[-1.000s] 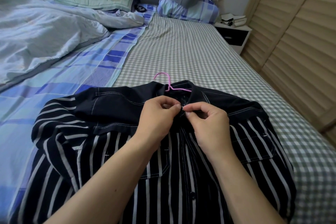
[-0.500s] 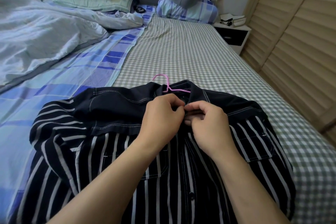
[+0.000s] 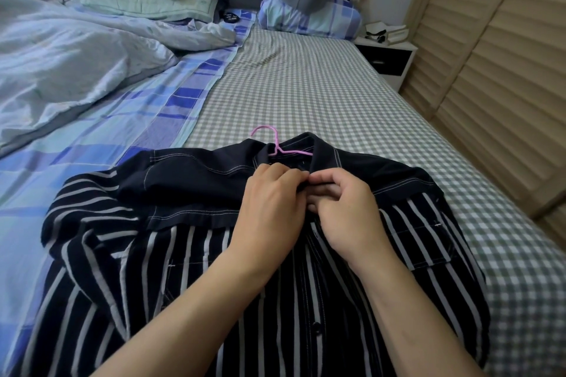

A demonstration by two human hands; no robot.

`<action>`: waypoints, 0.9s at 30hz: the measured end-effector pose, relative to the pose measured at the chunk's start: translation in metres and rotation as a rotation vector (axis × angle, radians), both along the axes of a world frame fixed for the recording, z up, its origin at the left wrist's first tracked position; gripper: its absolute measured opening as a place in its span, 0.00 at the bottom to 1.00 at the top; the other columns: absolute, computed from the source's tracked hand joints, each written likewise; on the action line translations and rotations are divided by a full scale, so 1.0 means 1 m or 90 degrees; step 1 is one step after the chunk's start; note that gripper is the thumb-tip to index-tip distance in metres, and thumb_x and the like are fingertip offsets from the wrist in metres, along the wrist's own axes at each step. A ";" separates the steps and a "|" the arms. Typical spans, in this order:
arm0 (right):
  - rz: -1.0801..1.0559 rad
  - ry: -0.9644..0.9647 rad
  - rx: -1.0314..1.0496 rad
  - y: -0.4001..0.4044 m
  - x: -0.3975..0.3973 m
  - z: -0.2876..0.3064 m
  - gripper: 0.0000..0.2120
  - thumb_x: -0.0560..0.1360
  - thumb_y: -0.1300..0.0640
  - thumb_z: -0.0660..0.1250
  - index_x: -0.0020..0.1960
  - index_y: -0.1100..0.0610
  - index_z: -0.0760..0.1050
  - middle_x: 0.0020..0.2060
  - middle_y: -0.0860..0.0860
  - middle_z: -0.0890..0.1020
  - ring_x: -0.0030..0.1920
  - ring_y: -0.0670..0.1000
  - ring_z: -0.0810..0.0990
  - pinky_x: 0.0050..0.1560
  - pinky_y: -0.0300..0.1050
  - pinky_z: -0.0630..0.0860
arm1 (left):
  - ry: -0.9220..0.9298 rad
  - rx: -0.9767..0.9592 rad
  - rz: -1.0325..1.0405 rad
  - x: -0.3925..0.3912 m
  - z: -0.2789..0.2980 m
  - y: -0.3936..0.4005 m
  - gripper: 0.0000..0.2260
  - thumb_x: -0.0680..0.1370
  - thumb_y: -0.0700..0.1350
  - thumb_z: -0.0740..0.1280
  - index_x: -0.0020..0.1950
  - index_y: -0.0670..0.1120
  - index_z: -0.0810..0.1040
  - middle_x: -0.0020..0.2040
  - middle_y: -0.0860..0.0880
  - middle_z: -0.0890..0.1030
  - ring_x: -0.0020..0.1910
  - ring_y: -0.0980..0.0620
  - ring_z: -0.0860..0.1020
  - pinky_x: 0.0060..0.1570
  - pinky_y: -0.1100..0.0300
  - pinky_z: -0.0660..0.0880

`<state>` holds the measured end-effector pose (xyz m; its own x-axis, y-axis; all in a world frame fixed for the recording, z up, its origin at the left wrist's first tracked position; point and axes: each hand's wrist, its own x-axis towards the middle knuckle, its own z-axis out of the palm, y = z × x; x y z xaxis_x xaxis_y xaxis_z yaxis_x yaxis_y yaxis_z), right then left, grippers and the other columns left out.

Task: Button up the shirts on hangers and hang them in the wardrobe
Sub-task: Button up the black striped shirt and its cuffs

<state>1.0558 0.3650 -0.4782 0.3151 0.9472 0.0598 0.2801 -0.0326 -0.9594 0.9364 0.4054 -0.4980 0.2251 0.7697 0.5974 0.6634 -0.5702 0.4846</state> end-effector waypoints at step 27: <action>-0.041 0.088 0.051 0.008 0.001 -0.006 0.11 0.73 0.64 0.76 0.47 0.50 0.80 0.45 0.52 0.86 0.48 0.51 0.86 0.56 0.54 0.83 | -0.433 -0.494 -0.096 -0.020 0.021 0.015 0.03 0.74 0.39 0.77 0.45 0.45 0.85 0.38 0.47 0.86 0.37 0.53 0.83 0.45 0.58 0.81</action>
<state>1.0566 0.3734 -0.4837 0.3852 0.9189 0.0855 0.1446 0.0313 -0.9890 0.9159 0.4205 -0.4769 0.1518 0.9883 -0.0126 0.0607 0.0034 0.9982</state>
